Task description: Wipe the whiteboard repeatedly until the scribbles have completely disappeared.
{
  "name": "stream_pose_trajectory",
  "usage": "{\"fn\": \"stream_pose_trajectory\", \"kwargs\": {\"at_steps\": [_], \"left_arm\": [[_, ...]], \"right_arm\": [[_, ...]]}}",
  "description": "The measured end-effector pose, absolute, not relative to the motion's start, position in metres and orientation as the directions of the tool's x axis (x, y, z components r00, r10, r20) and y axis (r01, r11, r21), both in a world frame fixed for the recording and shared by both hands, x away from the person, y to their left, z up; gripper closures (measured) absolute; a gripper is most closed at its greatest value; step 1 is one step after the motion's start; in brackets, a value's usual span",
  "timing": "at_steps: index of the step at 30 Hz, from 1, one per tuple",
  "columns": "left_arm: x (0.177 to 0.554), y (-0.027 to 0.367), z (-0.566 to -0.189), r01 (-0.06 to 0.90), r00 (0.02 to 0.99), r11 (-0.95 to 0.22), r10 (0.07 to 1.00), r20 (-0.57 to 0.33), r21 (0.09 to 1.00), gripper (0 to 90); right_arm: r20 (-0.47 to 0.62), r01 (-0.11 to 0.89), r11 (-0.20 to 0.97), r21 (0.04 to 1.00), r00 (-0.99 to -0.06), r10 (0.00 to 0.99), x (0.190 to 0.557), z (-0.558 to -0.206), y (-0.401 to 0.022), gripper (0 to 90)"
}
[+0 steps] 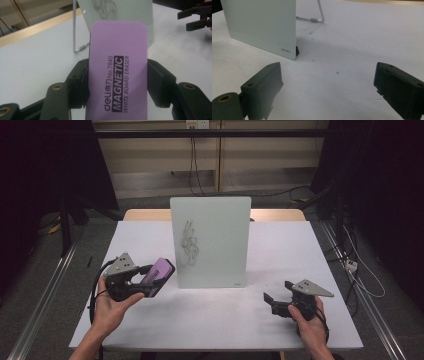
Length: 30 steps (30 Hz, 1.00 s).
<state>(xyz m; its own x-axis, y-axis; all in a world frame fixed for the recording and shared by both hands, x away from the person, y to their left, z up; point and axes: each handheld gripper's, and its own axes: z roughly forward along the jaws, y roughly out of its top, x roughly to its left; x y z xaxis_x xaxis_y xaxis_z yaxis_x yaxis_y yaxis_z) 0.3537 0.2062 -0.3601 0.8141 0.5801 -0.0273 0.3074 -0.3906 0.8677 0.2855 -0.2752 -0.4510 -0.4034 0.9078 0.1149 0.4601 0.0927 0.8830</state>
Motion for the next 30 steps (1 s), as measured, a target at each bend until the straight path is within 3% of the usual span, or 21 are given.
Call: {"fn": "stream_pose_trajectory", "kwargs": {"at_steps": [12,19,30], "left_arm": [[0.363,0.198,-0.329,0.230,0.831,-0.409,0.555,0.041,0.883,40.9],[0.370,0.197,-0.312,0.221,0.824,-0.383,0.565,0.038,0.897,40.9],[0.387,0.169,-0.298,0.185,0.831,-0.386,0.552,0.066,0.904,40.9]], "right_arm": [[0.122,0.460,0.086,0.884,-0.404,0.907,0.285,-0.452,-0.278,8.2],[0.125,0.459,0.086,0.884,-0.411,0.903,0.286,-0.452,-0.279,8.2],[0.123,0.458,0.089,0.884,-0.414,0.902,0.287,-0.452,-0.278,8.2]]}}
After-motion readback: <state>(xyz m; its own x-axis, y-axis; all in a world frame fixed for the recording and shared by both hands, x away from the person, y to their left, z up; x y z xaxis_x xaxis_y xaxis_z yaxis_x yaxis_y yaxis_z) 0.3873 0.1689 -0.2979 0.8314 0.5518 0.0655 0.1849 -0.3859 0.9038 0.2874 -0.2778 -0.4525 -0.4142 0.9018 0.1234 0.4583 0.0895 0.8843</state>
